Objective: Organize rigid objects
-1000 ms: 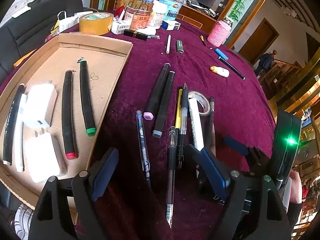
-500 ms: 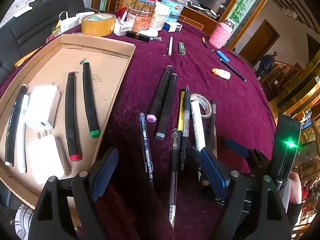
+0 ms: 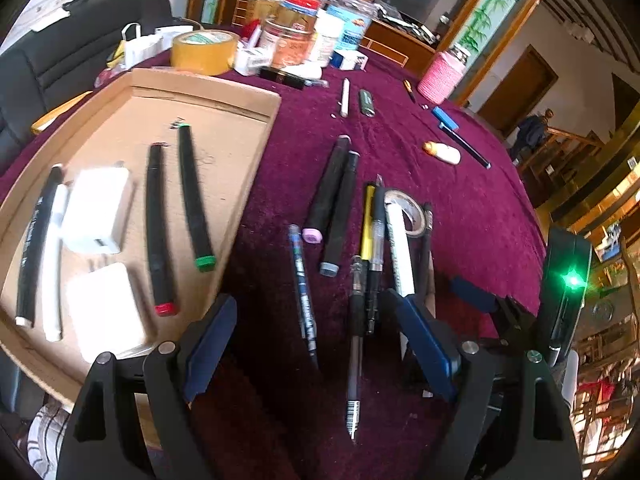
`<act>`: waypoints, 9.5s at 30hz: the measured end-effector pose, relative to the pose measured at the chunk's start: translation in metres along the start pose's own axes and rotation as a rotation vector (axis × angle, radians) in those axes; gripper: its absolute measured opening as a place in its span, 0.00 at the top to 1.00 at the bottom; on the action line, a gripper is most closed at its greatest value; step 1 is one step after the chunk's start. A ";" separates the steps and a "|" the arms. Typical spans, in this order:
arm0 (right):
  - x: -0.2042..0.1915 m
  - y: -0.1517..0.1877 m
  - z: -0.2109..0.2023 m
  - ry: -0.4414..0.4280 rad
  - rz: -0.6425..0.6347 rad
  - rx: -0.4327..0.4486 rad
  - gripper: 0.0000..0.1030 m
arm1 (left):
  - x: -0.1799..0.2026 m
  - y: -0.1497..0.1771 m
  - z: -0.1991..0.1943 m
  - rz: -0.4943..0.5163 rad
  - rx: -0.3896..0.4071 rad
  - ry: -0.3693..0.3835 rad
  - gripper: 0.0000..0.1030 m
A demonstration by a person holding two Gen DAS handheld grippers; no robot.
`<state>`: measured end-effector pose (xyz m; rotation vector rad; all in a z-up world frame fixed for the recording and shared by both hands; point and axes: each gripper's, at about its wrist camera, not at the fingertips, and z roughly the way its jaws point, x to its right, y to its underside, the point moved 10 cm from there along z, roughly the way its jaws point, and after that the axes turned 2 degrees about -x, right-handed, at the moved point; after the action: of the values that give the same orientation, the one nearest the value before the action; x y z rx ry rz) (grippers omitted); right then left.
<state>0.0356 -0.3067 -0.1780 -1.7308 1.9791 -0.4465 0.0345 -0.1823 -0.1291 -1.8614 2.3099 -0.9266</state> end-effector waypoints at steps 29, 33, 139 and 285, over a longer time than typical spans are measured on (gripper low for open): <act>0.003 0.004 -0.004 0.000 -0.004 0.001 0.00 | 0.007 0.006 0.001 0.008 -0.006 0.008 0.19; 0.004 0.004 -0.004 -0.006 0.006 0.004 0.00 | 0.007 0.005 0.001 0.009 -0.001 0.009 0.19; -0.061 0.016 -0.108 -0.165 0.100 0.241 0.91 | -0.002 0.006 -0.055 0.049 -0.044 0.197 0.87; 0.049 0.047 -0.058 -0.065 0.327 0.164 0.92 | 0.107 -0.074 0.137 0.608 -0.342 -0.041 0.75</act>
<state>-0.0397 -0.3514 -0.1607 -1.2773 2.0651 -0.4192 0.1219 -0.3443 -0.1724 -1.0859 2.8752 -0.4303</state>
